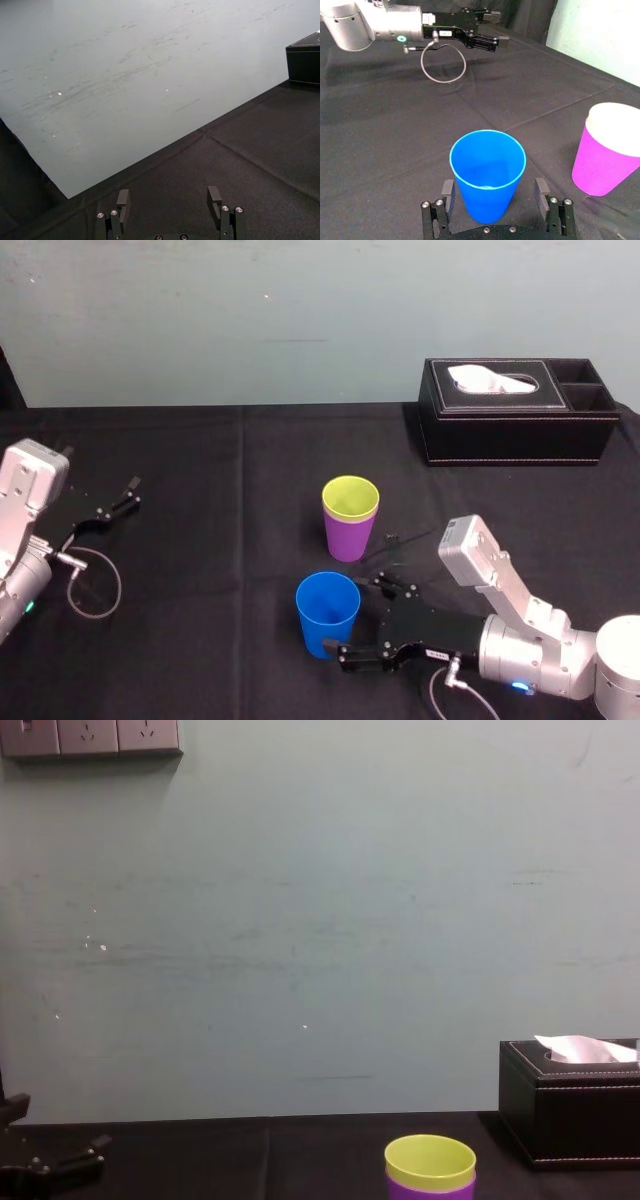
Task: Stack the three plastic cups sequentially using one hand.
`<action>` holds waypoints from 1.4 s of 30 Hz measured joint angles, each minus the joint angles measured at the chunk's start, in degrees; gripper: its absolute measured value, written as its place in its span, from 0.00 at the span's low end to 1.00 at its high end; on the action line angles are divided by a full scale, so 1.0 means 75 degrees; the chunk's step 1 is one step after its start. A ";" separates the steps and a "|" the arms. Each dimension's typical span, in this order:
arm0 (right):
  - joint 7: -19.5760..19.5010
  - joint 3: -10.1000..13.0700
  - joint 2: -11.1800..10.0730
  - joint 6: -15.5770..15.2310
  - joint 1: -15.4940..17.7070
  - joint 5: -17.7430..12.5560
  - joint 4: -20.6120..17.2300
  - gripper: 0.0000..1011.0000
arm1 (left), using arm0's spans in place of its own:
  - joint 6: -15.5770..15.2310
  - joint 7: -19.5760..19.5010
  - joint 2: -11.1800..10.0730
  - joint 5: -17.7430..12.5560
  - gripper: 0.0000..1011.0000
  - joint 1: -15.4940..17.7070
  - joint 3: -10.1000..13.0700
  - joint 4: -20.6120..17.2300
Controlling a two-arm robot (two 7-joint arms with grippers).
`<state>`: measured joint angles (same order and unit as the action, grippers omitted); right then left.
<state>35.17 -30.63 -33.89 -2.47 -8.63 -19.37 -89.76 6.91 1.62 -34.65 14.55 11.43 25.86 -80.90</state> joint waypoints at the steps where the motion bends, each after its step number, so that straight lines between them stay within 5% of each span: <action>1: 0.0001 -0.0008 0.0013 -0.0007 -0.0013 0.0000 0.0008 0.99 | 0.0000 0.0000 0.0000 0.0000 1.00 0.0000 0.0000 0.0000; 34: -0.0012 -0.0172 0.0294 -0.0071 -0.0204 -0.0056 0.0172 0.99 | 0.0000 0.0000 0.0000 0.0000 1.00 0.0000 0.0000 0.0000; 42: -0.0019 -0.0167 0.0289 -0.0063 -0.0199 -0.0059 0.0170 0.85 | 0.0000 0.0000 0.0000 0.0000 1.00 0.0000 0.0000 0.0000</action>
<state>35.03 -31.88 -31.72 -2.94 -10.12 -19.81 -88.49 6.91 1.62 -34.65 14.55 11.43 25.86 -80.90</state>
